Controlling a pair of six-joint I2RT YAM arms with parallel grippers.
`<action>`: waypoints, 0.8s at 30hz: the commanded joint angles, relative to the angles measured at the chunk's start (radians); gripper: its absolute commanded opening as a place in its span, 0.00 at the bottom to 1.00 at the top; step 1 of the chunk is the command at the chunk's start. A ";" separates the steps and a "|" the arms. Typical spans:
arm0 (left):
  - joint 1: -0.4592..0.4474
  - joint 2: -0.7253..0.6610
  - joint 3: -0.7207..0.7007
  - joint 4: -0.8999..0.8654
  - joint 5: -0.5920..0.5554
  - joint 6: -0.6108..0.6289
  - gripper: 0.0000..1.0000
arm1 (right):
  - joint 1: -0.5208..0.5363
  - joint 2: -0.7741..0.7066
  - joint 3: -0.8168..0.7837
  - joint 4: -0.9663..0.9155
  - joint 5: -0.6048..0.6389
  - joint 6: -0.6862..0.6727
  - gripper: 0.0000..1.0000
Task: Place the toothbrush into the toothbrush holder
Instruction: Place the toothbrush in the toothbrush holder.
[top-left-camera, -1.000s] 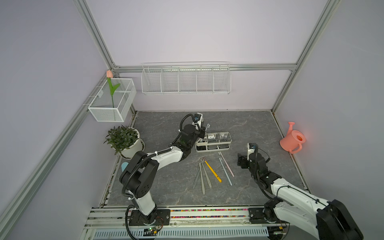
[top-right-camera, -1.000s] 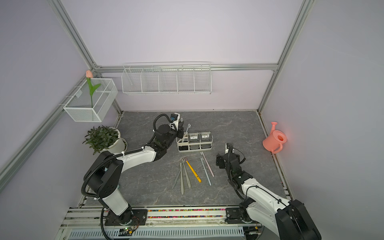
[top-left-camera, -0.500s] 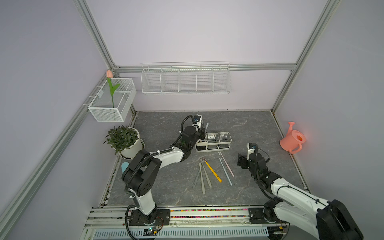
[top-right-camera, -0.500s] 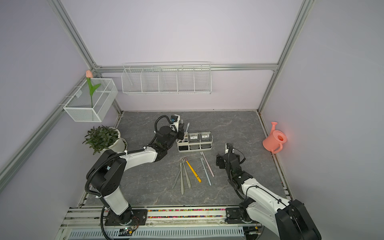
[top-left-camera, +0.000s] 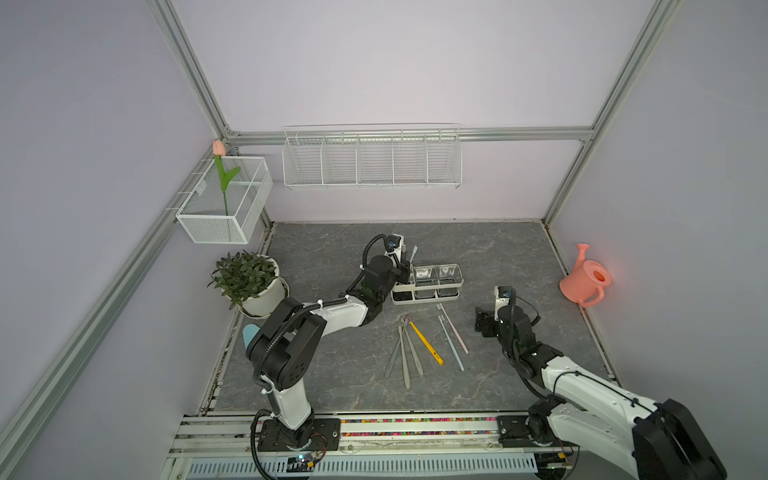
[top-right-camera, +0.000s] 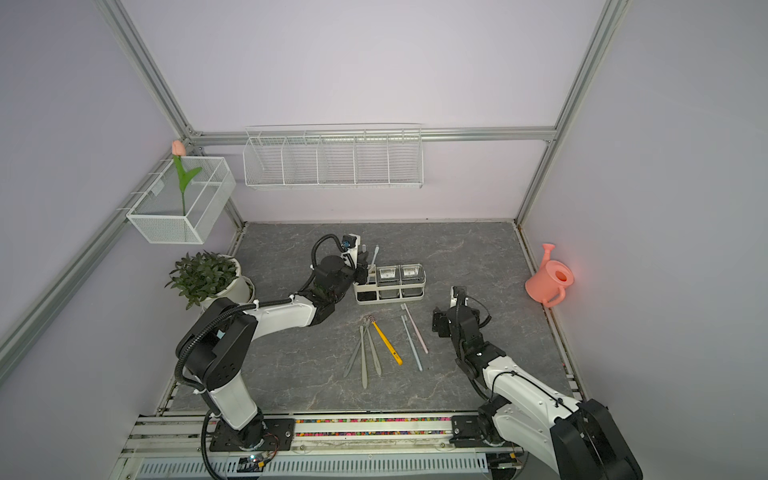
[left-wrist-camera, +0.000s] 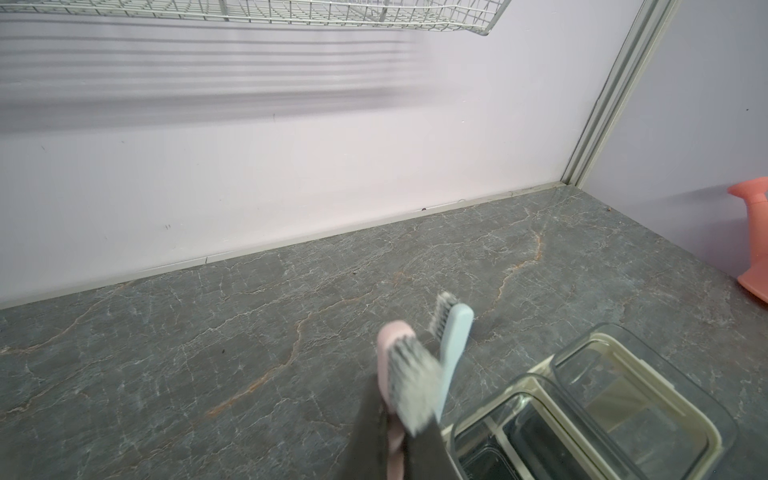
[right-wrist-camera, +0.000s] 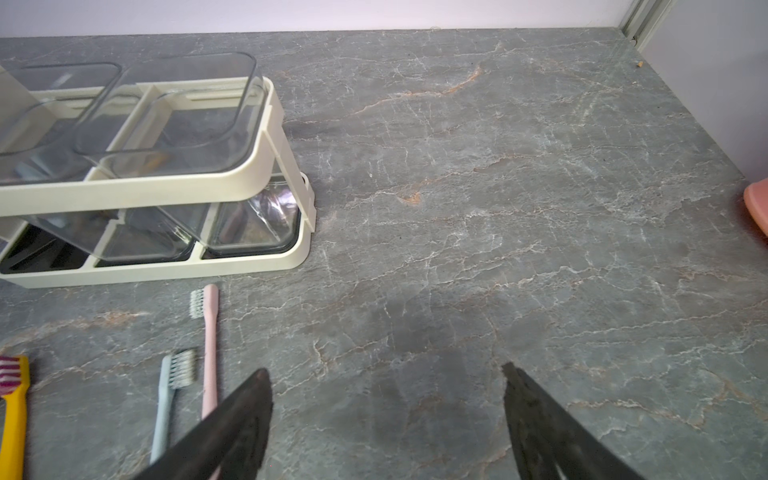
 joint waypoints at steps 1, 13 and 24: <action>0.003 0.014 -0.014 0.012 -0.014 0.019 0.00 | -0.005 -0.002 0.021 0.000 0.019 -0.008 0.89; 0.004 0.034 -0.010 -0.004 -0.032 0.054 0.00 | -0.004 -0.002 0.021 0.001 0.016 -0.010 0.89; 0.004 0.054 -0.010 -0.016 -0.037 0.079 0.00 | -0.004 -0.002 0.022 0.000 0.012 -0.010 0.89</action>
